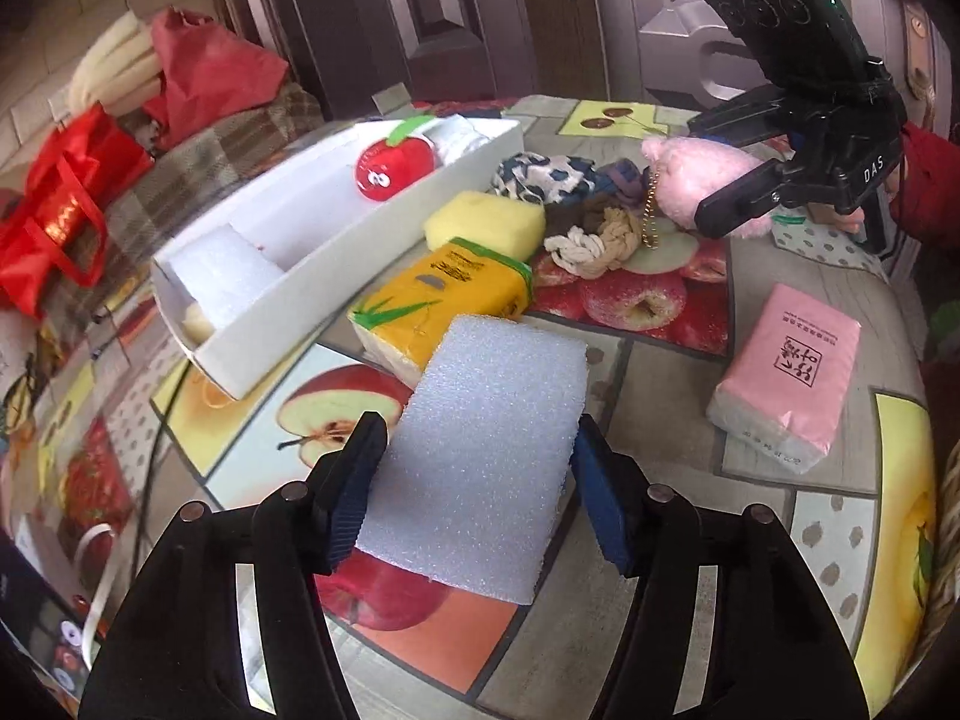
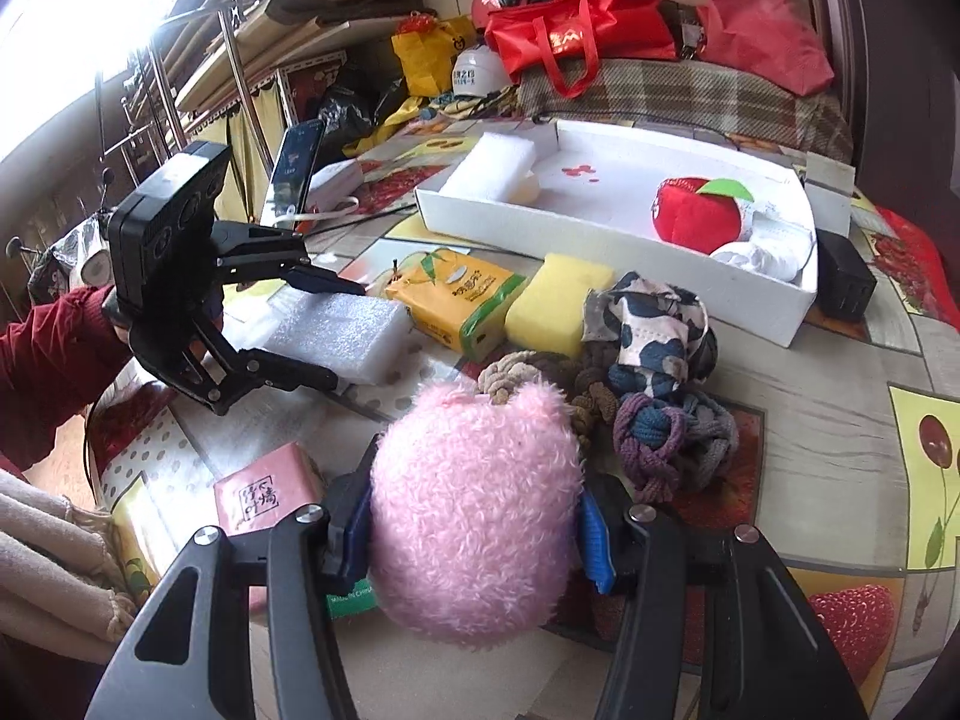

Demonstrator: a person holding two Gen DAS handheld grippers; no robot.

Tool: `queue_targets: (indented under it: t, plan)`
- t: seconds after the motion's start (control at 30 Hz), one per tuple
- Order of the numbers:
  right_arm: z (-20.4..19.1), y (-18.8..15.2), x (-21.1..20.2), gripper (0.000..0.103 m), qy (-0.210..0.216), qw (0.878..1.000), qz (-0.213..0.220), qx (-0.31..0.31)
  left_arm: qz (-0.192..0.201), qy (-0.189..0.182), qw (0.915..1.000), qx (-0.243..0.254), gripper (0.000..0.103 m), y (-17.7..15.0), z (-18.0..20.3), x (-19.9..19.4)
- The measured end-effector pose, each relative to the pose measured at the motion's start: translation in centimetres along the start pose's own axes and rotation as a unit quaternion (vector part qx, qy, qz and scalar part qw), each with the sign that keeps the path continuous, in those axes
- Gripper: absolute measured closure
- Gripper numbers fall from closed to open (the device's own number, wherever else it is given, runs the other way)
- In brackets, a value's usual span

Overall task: Organize soft objects
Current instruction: 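Release the foam block in the tray with the left gripper while the right gripper releases the ball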

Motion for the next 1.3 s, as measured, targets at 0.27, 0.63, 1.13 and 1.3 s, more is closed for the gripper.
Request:
queue_targets:
  t: [0.27, 0.63, 1.13, 1.3]
  plan:
    - [4.5, 1.9, -4.2, 0.049, -0.085, 0.992, 0.086, 0.033, 0.068, 0.062, 0.9844, -0.150, 0.041, 1.6, -6.2, -1.8]
    - [12.2, 3.1, -5.6, 0.048, -0.186, 0.970, 0.121, 0.104, 0.084, 0.129, 0.9713, -0.182, 0.040, 4.3, -8.3, 0.5]
    - [15.2, 6.9, -1.9, 0.048, -0.195, 0.968, 0.120, 0.100, 0.075, 0.137, 0.9623, -0.223, 0.040, 7.2, -11.3, 4.9]
    - [14.2, 8.6, 0.8, 0.048, -0.181, 0.976, 0.100, 0.063, 0.067, 0.135, 0.9620, -0.228, 0.040, 7.8, -12.0, 6.4]
Point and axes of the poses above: each gripper's, at about its wrist camera, not at the fingertips, and x roughly the way its jaws point, z to its right, y to its top, the point moved 10 cm from there along x, roughly the way its jaws point, and after that the axes turned 8 degrees about y, right-handed, at the moved point
